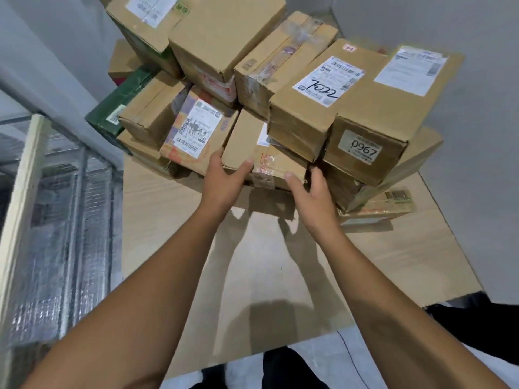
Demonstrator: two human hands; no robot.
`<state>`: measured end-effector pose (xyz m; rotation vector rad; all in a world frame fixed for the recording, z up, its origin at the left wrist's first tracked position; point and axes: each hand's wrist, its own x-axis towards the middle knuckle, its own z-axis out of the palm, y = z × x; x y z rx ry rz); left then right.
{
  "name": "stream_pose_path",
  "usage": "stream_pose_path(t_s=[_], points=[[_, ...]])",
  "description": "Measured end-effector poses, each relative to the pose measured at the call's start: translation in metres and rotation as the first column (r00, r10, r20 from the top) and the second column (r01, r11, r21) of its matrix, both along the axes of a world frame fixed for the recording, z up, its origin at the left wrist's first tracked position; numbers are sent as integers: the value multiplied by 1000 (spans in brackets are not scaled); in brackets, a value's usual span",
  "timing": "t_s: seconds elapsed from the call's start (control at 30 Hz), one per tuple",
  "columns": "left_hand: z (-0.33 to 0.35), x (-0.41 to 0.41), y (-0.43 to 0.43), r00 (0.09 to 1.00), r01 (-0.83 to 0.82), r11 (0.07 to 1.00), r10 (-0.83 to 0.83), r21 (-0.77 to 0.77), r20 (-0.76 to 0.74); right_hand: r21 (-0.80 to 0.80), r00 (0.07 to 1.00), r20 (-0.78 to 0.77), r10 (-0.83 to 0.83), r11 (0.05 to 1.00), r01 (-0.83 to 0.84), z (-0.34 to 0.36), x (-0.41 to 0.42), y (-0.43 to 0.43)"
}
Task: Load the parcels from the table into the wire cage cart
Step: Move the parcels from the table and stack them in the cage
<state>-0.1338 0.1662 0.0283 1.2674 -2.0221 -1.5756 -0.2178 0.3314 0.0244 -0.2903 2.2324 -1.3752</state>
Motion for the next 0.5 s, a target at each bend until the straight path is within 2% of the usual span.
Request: stream_pose_path(t_s=[0.23, 0.37, 0.5], points=[[-1, 11, 13, 985, -137, 986, 146, 97, -96, -96, 992, 79, -99, 990, 106, 3, -1, 5], [-4, 33, 18, 967, -145, 965, 185, 221, -176, -98, 992, 70, -106, 989, 113, 1, 12, 12], [-7, 59, 31, 954, -138, 955, 199, 264, -224, -106, 993, 75, -92, 989, 99, 0, 26, 22]])
